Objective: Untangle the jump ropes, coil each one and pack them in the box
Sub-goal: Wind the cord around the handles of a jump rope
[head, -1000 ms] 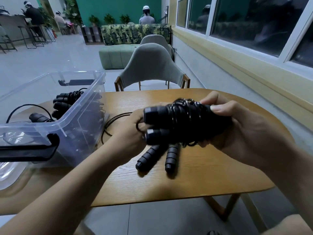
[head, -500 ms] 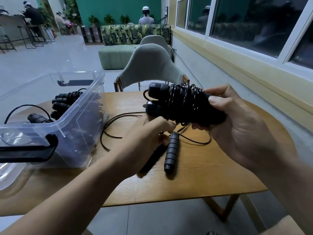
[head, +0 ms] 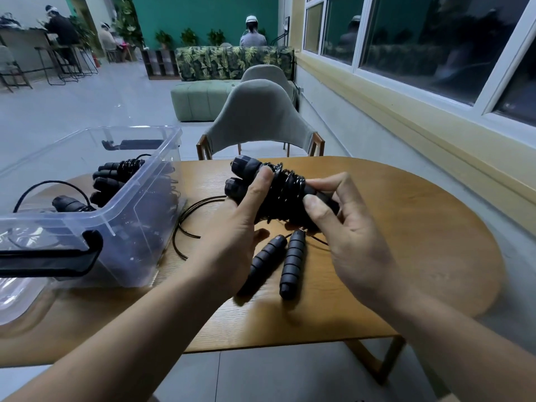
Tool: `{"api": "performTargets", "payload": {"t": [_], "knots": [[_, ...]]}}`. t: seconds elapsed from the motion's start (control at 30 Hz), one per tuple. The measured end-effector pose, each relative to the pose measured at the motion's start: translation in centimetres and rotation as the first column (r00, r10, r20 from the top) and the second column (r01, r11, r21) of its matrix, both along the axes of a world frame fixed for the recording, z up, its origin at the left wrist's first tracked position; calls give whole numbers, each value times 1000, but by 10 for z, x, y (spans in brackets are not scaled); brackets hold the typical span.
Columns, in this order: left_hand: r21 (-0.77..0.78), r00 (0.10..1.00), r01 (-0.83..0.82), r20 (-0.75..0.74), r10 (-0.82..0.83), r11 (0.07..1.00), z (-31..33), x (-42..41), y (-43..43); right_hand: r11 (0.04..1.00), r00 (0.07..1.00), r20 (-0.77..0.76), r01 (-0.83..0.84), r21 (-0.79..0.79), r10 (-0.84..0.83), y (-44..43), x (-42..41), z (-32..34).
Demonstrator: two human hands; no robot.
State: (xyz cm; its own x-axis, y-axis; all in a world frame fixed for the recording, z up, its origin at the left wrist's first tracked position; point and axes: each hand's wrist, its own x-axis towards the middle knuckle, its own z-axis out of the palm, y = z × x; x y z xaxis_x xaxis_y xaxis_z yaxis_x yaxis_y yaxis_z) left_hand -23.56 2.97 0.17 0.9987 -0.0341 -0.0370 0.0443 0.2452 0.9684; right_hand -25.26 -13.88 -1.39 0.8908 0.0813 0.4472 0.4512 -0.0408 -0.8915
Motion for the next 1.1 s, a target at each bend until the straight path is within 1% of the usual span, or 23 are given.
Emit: {"api": "performTargets", "payload": {"t": [0.13,0.27,0.37,0.43,0.5,0.63,0.67,0.73,0.83,0.87,0.9,0.93,1.1], "knots": [[26,991,-128,30,127,991,7,-2,5,990,997,-1,76,-121,-77,15,0,-12],[-69,985,-159,56,163,985,12,-1,12,990,998,-37,36,-140,-41,29,0,-19],[-55,970,-214,108,219,975,13,7,22,981,999,-23,25,-192,-30,37,2,-22],[10,960,-240,148,236,971,20,12,31,969,1000,-16,5,-247,-9,40,4,-21],[114,956,-250,186,227,962,31,15,40,955,1000,-27,-23,-296,15,43,8,-19],[270,954,-228,255,159,935,52,21,64,949,997,-62,-68,-308,52,49,20,-22],[328,949,-246,272,158,912,59,24,73,946,996,-66,-74,-315,56,51,24,-23],[462,938,-278,319,134,842,76,31,91,932,997,-61,-73,-356,55,55,30,-26],[665,932,-319,350,96,675,102,39,122,912,999,-12,-43,-409,42,61,36,-30],[708,928,-340,359,99,618,109,42,131,906,999,1,-36,-422,40,64,38,-31],[728,920,-363,379,101,581,116,43,138,901,999,14,-31,-433,41,67,40,-32],[733,920,-367,379,104,573,122,47,147,896,999,30,-24,-444,41,70,41,-32],[722,959,-254,276,68,643,150,61,187,874,995,78,-20,-486,67,82,43,-35]]}}
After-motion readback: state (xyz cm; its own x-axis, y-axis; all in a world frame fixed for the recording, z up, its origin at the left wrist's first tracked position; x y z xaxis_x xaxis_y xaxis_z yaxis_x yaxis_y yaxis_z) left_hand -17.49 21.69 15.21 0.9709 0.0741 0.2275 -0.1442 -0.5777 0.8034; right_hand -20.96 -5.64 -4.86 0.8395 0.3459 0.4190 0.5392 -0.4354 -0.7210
